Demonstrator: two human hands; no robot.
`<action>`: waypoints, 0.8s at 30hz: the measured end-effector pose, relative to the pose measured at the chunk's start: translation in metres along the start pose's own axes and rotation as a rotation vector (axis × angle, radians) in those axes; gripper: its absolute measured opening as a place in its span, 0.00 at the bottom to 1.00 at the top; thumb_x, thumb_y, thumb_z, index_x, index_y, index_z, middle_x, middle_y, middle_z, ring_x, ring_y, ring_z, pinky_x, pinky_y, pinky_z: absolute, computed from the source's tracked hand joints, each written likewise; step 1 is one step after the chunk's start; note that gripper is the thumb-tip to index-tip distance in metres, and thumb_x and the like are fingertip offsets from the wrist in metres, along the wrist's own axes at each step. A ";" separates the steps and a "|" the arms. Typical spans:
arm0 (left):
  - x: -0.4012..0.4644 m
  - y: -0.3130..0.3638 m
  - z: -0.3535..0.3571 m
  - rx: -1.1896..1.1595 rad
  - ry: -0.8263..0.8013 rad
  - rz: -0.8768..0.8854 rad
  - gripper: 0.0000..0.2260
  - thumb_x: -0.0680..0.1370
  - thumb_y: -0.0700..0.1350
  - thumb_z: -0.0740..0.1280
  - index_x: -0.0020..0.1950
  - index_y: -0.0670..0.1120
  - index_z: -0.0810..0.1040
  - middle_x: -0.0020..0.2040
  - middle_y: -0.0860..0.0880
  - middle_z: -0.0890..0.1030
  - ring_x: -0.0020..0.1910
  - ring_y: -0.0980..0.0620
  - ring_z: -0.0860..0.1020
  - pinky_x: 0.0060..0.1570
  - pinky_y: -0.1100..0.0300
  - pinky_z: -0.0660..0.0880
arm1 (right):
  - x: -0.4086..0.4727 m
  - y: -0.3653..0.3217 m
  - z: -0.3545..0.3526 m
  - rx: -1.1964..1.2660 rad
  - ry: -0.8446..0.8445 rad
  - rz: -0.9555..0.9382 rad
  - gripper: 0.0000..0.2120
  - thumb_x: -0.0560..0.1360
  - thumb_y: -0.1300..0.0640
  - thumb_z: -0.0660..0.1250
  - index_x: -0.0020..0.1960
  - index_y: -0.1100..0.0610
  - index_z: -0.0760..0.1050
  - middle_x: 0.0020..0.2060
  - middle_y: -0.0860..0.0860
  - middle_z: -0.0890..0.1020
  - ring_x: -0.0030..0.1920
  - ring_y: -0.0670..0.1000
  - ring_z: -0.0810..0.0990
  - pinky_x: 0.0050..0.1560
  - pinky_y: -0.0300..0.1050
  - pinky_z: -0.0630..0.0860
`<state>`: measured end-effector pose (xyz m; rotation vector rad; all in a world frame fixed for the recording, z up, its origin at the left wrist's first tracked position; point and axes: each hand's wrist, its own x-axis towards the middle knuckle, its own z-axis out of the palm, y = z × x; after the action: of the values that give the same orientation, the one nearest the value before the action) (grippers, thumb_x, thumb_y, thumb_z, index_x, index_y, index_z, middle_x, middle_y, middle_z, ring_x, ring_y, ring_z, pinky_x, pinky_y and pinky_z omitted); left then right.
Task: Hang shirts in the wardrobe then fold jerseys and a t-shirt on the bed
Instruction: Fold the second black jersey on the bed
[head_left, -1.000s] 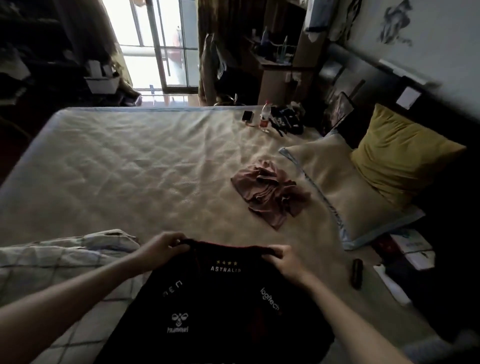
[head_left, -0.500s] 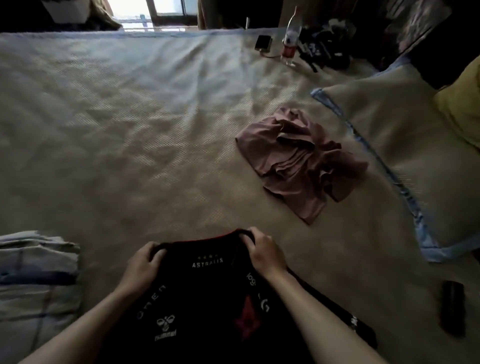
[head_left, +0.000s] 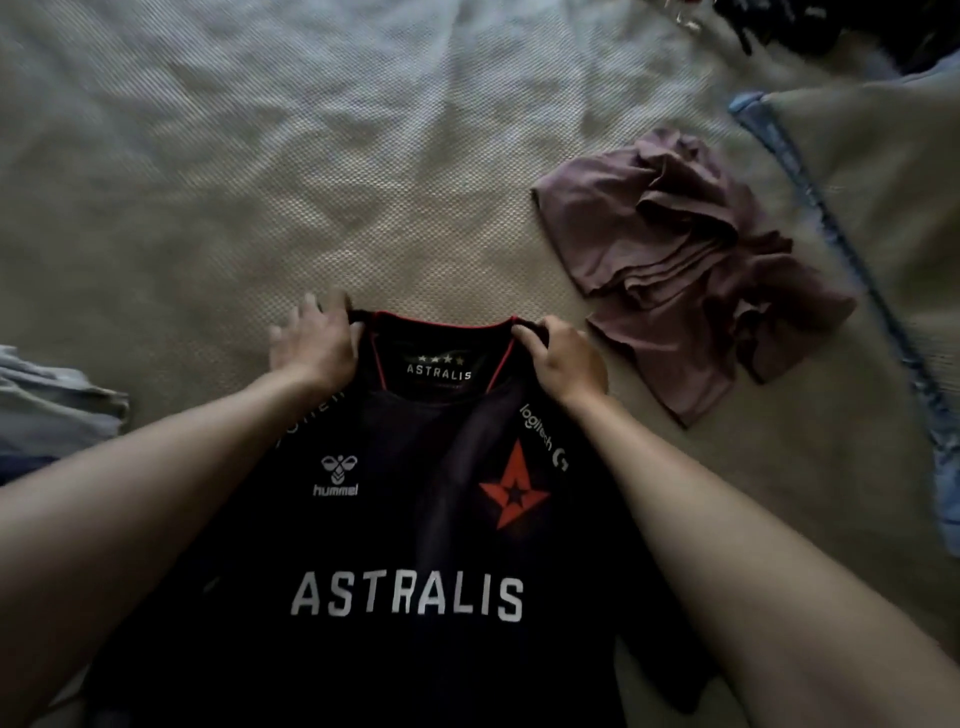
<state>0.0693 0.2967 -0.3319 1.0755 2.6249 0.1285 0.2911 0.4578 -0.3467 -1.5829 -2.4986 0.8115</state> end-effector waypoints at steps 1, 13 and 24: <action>-0.004 0.005 0.001 0.079 0.087 0.042 0.15 0.83 0.49 0.60 0.66 0.44 0.68 0.63 0.37 0.72 0.60 0.36 0.73 0.59 0.39 0.68 | 0.002 0.002 -0.006 0.040 -0.024 0.005 0.23 0.76 0.34 0.63 0.43 0.55 0.77 0.42 0.56 0.83 0.47 0.59 0.81 0.41 0.50 0.71; -0.089 0.138 0.074 0.181 -0.171 0.746 0.32 0.78 0.58 0.40 0.82 0.54 0.50 0.83 0.51 0.51 0.82 0.51 0.48 0.79 0.42 0.41 | -0.069 0.135 -0.111 0.149 -0.786 0.349 0.14 0.67 0.46 0.80 0.42 0.56 0.85 0.37 0.46 0.86 0.39 0.45 0.83 0.40 0.39 0.76; -0.088 0.105 0.044 0.150 -0.100 0.614 0.34 0.76 0.58 0.51 0.82 0.52 0.53 0.83 0.51 0.52 0.82 0.50 0.52 0.78 0.41 0.47 | -0.103 0.198 -0.109 0.105 -0.384 0.324 0.13 0.66 0.44 0.80 0.39 0.51 0.81 0.27 0.44 0.82 0.32 0.48 0.81 0.33 0.41 0.73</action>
<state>0.2125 0.3093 -0.3317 1.8551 2.1596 0.0061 0.5377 0.4766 -0.3239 -1.9863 -2.4033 1.3832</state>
